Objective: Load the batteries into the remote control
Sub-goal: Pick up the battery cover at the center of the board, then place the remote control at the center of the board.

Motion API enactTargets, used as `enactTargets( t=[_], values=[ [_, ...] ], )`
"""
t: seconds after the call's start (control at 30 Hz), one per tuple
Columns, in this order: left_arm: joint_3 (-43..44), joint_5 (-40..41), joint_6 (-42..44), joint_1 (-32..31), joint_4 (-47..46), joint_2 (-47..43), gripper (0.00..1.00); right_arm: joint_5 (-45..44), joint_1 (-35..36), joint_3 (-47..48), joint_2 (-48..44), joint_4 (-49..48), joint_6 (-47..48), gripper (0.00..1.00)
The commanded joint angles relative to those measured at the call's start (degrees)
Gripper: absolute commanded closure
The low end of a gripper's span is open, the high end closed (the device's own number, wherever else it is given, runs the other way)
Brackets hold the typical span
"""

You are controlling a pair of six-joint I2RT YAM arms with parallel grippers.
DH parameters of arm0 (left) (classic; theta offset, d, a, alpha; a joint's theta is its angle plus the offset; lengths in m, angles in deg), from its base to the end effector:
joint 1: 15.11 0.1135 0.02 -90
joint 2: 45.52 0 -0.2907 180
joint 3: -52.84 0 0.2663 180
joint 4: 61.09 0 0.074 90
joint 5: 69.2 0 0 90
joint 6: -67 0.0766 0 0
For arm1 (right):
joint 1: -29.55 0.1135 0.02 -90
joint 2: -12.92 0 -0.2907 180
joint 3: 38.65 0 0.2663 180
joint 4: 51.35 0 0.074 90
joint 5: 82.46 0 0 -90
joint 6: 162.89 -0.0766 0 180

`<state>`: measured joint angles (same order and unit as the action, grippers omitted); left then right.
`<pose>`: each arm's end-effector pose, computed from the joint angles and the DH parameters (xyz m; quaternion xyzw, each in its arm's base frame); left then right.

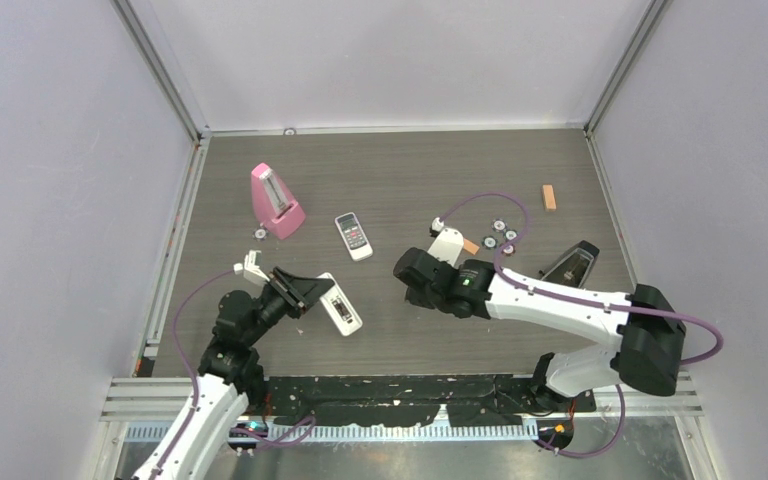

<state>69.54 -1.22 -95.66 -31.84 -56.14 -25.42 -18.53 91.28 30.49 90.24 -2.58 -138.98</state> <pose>0.1414 -0.0725 0.1765 -0.2380 0.7146 -0.5541 0.3545 0.1706 0.2462 0.2395 0.0996 0.9309 0.1538 0.3161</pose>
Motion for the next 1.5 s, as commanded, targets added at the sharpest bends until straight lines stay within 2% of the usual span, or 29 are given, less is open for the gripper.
enactTargets(
  t=[0.0, 0.07, 0.17, 0.33, 0.53, 0.8, 1.0, 1.17, 1.37, 1.47],
  values=[
    [-0.42, 18.25, -3.27, -9.97, -5.55, 1.05, 1.0, -3.32, 0.53, -1.84, -4.1, 1.54, 0.15, 0.95],
    [-0.4, 29.38, -4.91, -15.91, -6.13, 2.8, 1.0, -3.49, 0.54, -2.55, -6.13, 1.57, 0.08, 0.95],
    [1.41, 40.65, -6.25, -23.86, -8.12, 8.55, 1.0, -3.7, 0.58, -3.56, -9.49, 1.75, 0.27, 0.95],
    [5.01, 52.55, -12.52, -32.21, -16.63, 25.65, 1.0, -4.61, 0.57, -4.86, -14.77, 2.46, 0.93, 0.95],
    [9.41, 57.8, -16.71, -35.16, -27.52, 41.78, 1.0, -4.49, 0.58, -5.26, -19.24, 3.54, 1.97, 0.95],
    [12.06, 61.71, -24.46, -37.61, -28.23, 52.24, 1.0, -4.07, 0.57, -5.38, -21.8, 3.81, 2.61, 0.95],
    [13.35, 63.43, -23.85, -39.0, -28.15, 56.55, 1.0, -3.28, 0.58, -5.32, -22.16, 3.61, 2.6, 0.95],
    [12.25, 63.92, -27.92, -40.29, -27.6, 59.72, 0.9, -2.73, 0.58, -5.16, -22.28, 3.23, 2.36, 0.95],
    [11.11, 65.11, -32.49, -42.9, -26.97, 64.0, 0.84, -2.01, 0.58, -4.77, -22.85, 2.1, 2.98, 0.95],
    [10.08, 66.15, -34.32, -43.9, -27.05, 64.56, 0.75, -1.75, 0.58, -4.2, -22.81, 2.28, 3.04, 0.95]
  ],
)
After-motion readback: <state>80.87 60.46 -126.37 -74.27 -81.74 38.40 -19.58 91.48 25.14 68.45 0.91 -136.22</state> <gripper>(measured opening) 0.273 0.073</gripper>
